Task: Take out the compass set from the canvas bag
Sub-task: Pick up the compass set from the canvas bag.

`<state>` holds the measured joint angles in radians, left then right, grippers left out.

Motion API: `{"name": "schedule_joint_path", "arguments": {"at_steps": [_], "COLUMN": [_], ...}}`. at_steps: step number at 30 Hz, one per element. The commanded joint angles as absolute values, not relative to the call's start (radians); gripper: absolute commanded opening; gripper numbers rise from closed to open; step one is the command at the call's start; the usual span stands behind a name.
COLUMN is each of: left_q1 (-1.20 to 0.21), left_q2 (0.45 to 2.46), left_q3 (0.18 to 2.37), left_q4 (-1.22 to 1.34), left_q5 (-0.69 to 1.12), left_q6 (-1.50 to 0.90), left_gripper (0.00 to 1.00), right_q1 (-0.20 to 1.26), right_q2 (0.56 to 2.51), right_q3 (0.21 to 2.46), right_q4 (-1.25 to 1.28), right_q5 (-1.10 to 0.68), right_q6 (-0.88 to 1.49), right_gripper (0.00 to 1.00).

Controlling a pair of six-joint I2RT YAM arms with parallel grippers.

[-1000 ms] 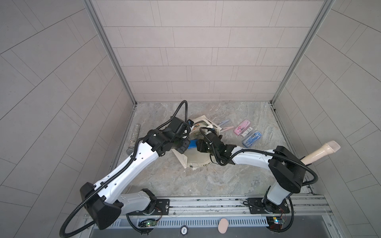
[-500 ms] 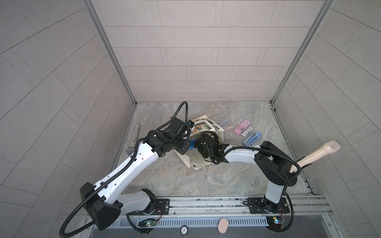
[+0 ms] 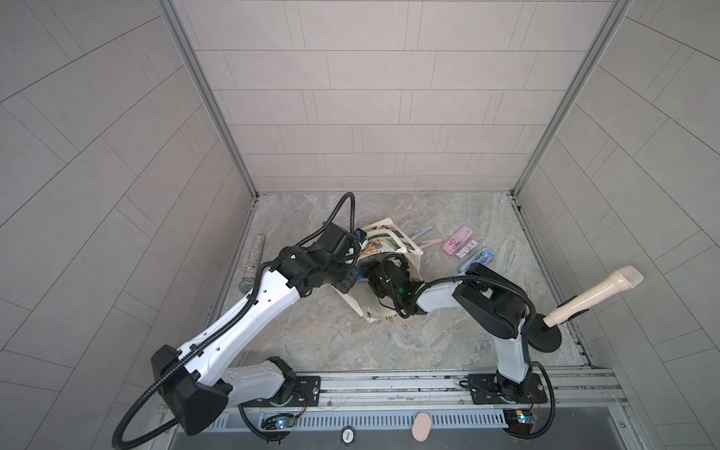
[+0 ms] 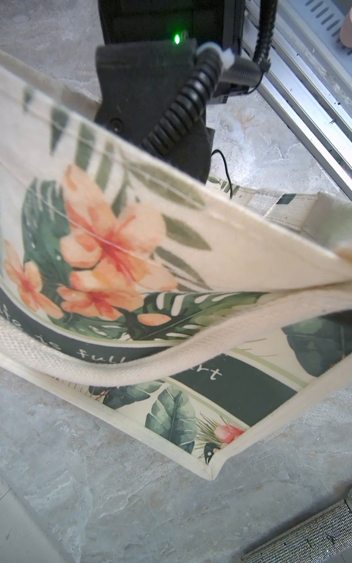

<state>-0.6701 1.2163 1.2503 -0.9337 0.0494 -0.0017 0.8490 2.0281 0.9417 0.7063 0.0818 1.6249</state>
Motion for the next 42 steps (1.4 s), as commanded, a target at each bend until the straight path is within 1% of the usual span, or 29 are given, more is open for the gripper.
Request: {"name": "schedule_joint_path", "arguments": {"at_steps": [1,4,7,12,16,17,19,22,28,32,38,40,42], "left_q1": [-0.673,-0.673,-0.673,-0.673,-0.673,-0.673,-0.673,-0.673,-0.673,-0.673,-0.673,-0.673,-0.673], "left_q2": [1.189,1.186,1.188,1.191,1.193,1.194,1.194,1.194,1.191,1.186,1.184,1.182,1.179], "left_q3": [1.247,1.243,1.242,1.246,1.246,1.246,1.248,1.249,1.246,1.240,1.241,1.242,1.241], "left_q4": [-0.927,-0.928,-0.929,-0.928,-0.928,-0.928,-0.930,-0.934,-0.936,-0.936,-0.939,-0.939,-0.939], "left_q5": [0.052,0.052,0.052,0.050,0.052,0.052,0.050,0.049,0.047,0.046,0.040,0.037,0.031], "left_q6": [0.005,0.005,0.003,0.003,0.002,0.002,0.002,0.004,0.003,0.004,0.005,0.006,0.007], "left_gripper": [0.00,0.00,0.00,0.00,0.00,0.00,0.00,0.00,0.00,0.00,0.00,0.00,0.00], "right_q1": [0.857,0.862,0.865,0.867,0.867,0.867,0.865,0.865,0.861,0.854,0.854,0.856,0.860], "right_q2": [2.095,2.127,2.144,2.146,2.153,2.156,2.171,2.192,2.198,2.212,2.215,2.210,2.195], "right_q3": [0.897,0.872,0.864,0.853,0.853,0.855,0.861,0.871,0.888,0.903,0.903,0.891,0.865], "right_q4": [0.961,1.138,1.225,1.246,1.238,1.228,1.218,1.211,1.163,1.187,1.218,1.225,1.230], "right_q5": [0.146,0.164,0.170,0.169,0.174,0.175,0.175,0.178,0.180,0.177,0.170,0.170,0.183], "right_q6": [1.608,1.552,1.530,1.516,1.522,1.535,1.566,1.603,1.631,1.631,1.624,1.626,1.628], "right_gripper": [0.65,0.64,0.63,0.65,0.63,0.61,0.54,0.48,0.44,0.35,0.30,0.26,0.26]}}
